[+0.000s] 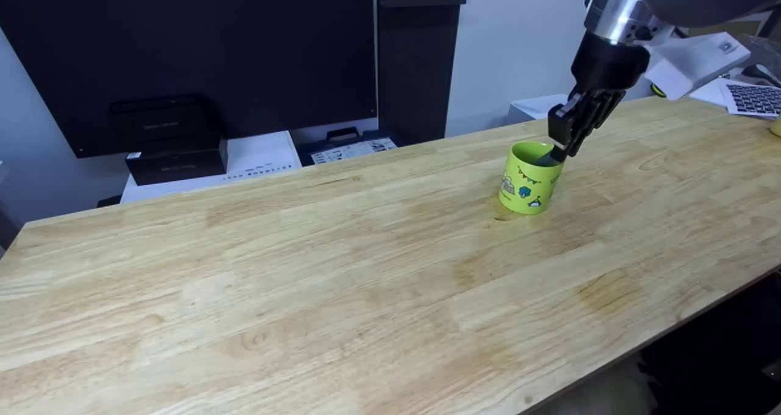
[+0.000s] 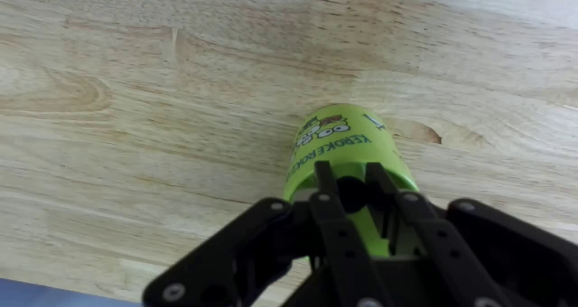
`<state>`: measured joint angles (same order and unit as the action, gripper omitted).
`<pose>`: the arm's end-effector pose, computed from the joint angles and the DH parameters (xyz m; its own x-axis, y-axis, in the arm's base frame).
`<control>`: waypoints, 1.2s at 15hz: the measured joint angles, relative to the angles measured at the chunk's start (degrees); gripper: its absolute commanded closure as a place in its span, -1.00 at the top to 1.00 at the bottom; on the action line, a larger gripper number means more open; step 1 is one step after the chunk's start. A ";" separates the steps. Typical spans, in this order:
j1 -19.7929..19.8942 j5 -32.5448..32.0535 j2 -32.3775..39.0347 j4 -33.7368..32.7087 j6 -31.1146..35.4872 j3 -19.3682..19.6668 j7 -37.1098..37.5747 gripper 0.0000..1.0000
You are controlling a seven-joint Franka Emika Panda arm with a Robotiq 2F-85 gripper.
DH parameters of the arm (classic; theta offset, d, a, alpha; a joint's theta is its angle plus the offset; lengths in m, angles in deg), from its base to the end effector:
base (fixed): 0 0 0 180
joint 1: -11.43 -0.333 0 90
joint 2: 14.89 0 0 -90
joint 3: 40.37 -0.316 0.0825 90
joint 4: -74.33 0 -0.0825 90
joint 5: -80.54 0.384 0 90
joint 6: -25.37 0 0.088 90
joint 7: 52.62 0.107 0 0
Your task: Take the black marker out of the yellow mug
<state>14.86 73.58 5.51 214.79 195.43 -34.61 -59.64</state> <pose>0.4896 -0.0733 0.1736 0.9849 0.0949 0.1446 0.0820 -0.9923 0.0930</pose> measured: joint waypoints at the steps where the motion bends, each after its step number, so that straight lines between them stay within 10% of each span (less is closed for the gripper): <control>1: -0.05 -0.10 -0.60 0.03 -0.01 0.00 -0.18 -0.89; 18: 5.00 -4.23 -30.24 7.62 -2.71 4.01 -2.24 -0.89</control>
<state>19.85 69.35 -24.74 222.42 192.73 -30.60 -61.88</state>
